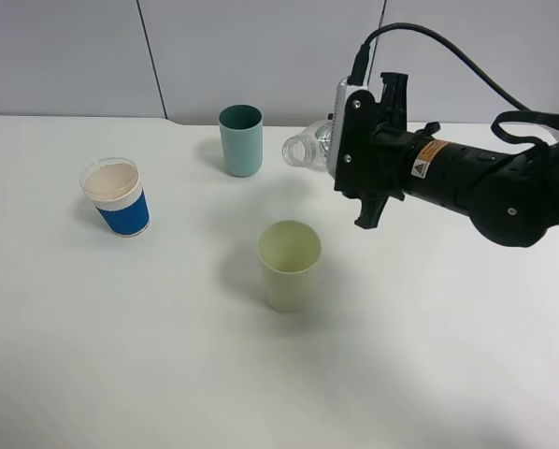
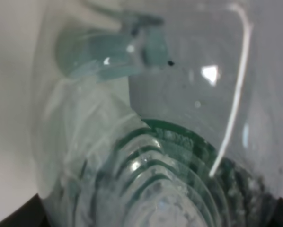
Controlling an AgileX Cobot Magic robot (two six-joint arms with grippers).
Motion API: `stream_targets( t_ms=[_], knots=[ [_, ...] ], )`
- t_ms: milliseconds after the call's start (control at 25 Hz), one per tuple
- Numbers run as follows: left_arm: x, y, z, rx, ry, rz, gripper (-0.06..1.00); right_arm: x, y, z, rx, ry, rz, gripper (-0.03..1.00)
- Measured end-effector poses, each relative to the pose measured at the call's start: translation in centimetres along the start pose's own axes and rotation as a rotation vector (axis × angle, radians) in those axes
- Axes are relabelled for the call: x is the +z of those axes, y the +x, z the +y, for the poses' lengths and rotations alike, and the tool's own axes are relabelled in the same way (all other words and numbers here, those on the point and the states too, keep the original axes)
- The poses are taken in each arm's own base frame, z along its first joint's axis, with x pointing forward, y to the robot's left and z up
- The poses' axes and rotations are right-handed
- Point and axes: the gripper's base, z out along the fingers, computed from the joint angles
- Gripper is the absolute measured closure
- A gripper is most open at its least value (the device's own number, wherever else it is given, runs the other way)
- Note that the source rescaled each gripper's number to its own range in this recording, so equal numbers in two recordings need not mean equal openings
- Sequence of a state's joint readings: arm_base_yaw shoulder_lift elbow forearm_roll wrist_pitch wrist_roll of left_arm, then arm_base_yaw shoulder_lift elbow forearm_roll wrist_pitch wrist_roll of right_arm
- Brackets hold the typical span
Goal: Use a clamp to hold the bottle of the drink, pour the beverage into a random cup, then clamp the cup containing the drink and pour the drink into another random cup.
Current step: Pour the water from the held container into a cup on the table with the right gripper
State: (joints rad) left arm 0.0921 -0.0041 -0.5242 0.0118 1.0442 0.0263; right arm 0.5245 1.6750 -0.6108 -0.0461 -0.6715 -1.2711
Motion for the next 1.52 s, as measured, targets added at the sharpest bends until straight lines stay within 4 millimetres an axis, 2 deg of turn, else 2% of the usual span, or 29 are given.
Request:
stream_targets(
  t_ms=[400,960,1520],
  knots=[
    [0.0,0.0,0.0,0.000,0.000,0.000,-0.03,0.0,-0.8,0.2,-0.030,0.001,0.012,0.97],
    [0.0,0.0,0.0,0.000,0.000,0.000,-0.03,0.0,-0.7,0.2,-0.145,0.006,0.031,0.97],
    [0.0,0.0,0.0,0.000,0.000,0.000,-0.03,0.0,-1.1,-0.4,-0.184,0.082,0.009,0.97]
  ],
)
